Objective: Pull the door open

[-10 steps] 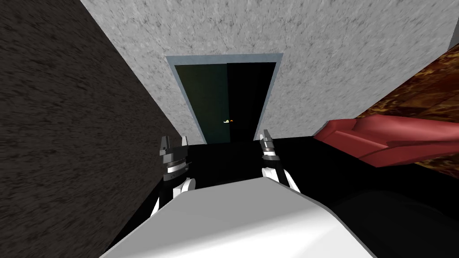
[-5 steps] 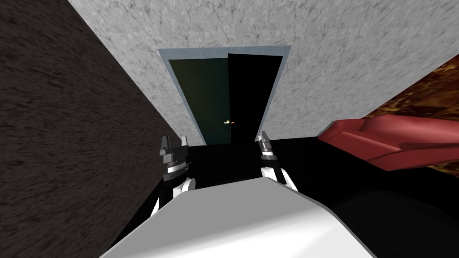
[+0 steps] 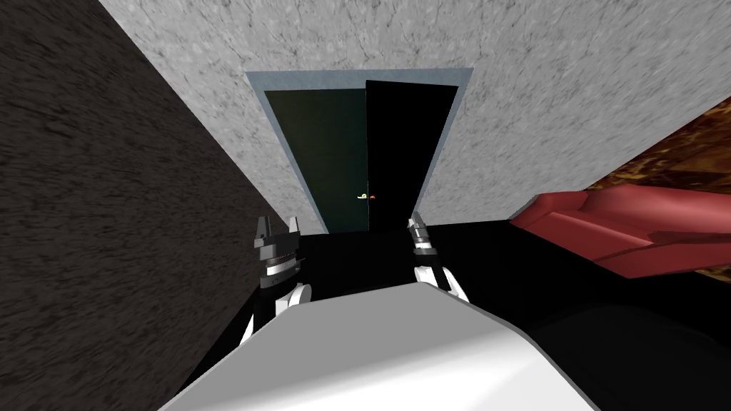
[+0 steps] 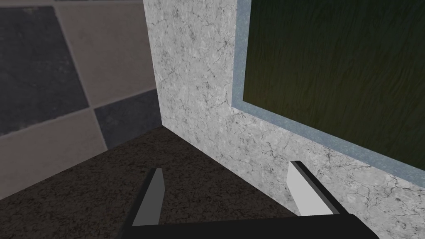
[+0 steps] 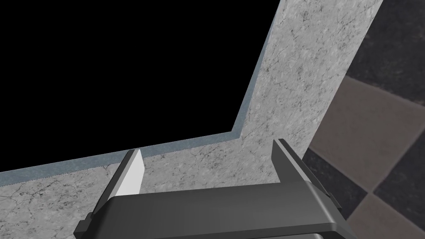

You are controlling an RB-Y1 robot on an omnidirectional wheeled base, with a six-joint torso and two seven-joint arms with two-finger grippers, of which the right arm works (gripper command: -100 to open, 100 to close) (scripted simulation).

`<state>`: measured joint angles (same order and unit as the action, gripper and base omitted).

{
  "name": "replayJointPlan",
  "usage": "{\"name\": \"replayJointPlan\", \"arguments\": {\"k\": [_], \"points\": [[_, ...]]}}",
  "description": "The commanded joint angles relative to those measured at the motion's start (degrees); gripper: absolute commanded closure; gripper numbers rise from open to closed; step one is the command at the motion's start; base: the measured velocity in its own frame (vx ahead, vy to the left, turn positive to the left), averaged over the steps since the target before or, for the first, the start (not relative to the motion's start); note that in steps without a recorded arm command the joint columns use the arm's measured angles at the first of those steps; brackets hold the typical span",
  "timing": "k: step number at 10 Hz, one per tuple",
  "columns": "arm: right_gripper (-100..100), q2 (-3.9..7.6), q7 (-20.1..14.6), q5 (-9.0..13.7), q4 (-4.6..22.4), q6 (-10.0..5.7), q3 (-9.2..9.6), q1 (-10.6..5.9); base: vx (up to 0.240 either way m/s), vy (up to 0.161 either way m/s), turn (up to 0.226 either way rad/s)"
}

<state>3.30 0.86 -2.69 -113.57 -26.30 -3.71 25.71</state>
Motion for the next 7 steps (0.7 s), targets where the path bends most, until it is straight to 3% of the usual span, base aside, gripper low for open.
{"name": "replayJointPlan", "arguments": {"k": [1, 5, 7], "points": [[-100, 0.45, -0.58, -0.10, 1.85, -0.73, -0.10, -0.48, 0.129, 0.000, 0.001], [-100, 1.27, -1.70, -0.34, 6.25, -2.09, -0.36, -2.04, 0.102, 0.022, -0.001], [-100, 1.88, -2.58, -0.53, 9.70, -3.16, -0.57, -3.26, 0.141, 0.034, -0.002]]}}
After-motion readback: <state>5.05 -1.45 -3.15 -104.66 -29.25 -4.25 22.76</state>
